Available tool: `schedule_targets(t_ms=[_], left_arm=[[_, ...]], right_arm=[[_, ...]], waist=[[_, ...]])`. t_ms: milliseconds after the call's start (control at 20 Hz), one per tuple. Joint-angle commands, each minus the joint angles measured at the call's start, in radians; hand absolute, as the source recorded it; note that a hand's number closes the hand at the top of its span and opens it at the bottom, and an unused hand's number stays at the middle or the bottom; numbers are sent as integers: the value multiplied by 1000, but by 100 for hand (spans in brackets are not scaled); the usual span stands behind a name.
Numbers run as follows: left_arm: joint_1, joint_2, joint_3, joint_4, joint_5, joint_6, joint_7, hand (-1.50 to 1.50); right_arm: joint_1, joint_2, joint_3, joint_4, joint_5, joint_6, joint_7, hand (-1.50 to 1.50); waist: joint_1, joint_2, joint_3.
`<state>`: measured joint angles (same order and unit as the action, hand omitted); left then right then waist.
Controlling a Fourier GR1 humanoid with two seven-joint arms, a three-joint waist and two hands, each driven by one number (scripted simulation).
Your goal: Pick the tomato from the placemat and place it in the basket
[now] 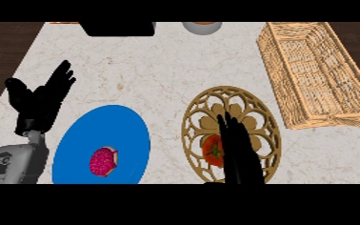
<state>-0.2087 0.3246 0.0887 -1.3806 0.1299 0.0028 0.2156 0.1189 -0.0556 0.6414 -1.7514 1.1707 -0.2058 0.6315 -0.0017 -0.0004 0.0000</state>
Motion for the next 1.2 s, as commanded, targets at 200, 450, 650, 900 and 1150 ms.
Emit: schedule_targets(t_ms=[200, 450, 650, 900, 1150], left_arm=[[-20, 16, 65, 55, -4, -58, -47, 0], [53, -58, 8, -1, -59, -7, -67, 0], [-18, -49, 35, 72, -47, -42, -51, 0], [-31, -22, 67, 49, -33, -54, -17, 0], [-26, -30, 28, -25, -35, -56, 0, 0]], right_arm=[[-52, 50, -36, 131, 46, -26, 5, -150], [-61, 49, 26, 163, 119, 75, 38, 150], [-106, 55, -50, 259, 96, -4, -32, 150], [-103, 55, -10, 267, 96, 2, -25, 150], [-384, 56, -338, 326, -84, -27, 369, 150]], waist=[[0, 1, 0], [2, 0, 0], [0, 1, 0], [0, 1, 0], [70, 38, 3]])
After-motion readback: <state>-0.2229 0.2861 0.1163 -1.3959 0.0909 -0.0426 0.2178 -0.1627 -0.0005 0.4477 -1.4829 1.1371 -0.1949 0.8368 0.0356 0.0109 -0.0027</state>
